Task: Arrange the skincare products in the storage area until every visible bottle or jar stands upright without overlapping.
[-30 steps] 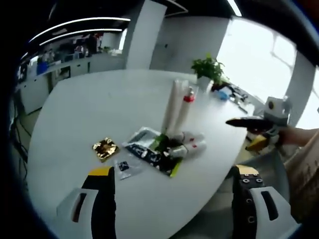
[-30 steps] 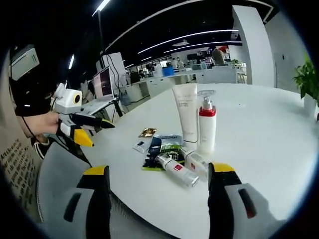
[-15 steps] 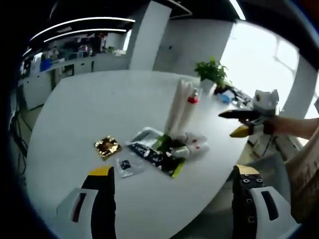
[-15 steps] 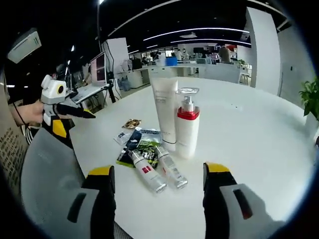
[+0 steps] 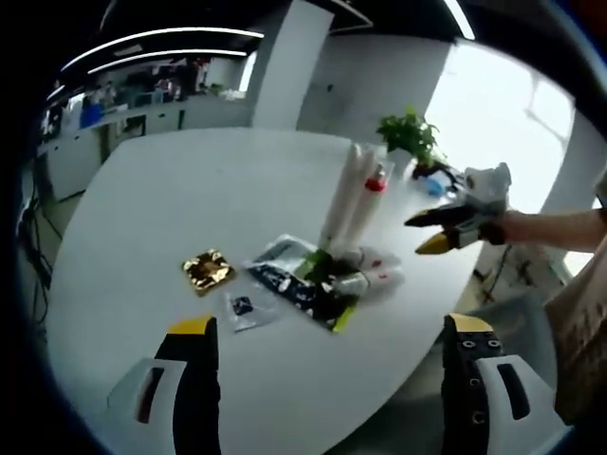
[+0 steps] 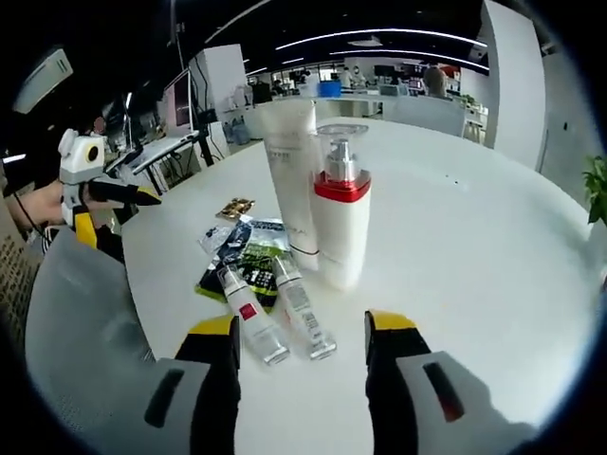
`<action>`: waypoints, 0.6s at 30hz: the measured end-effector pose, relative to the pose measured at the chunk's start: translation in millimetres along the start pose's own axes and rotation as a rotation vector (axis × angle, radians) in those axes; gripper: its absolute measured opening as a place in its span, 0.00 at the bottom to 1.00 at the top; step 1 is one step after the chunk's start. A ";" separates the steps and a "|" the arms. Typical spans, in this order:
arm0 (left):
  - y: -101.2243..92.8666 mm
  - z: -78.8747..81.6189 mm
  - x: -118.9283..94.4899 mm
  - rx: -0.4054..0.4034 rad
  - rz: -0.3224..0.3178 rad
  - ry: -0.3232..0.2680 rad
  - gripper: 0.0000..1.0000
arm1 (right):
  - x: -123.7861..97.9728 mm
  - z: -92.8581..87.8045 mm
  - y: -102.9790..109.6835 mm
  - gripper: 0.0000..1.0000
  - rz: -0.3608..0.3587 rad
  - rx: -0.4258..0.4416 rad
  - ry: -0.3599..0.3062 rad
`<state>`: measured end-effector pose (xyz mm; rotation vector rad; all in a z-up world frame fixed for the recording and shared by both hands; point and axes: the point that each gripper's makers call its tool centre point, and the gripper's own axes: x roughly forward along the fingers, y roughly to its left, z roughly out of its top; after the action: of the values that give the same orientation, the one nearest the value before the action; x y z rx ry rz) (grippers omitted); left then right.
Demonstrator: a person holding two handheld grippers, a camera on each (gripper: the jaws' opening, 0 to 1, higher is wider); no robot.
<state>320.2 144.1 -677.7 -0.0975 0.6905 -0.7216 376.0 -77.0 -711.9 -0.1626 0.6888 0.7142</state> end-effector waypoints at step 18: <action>8.6 -12.2 2.8 -0.041 -0.003 0.014 0.96 | 38.7 -9.6 6.3 0.39 0.082 -0.130 0.135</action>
<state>319.2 150.6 -691.3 -0.1314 0.7190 -0.7113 388.0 -54.4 -743.2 -0.3058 0.7818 0.8330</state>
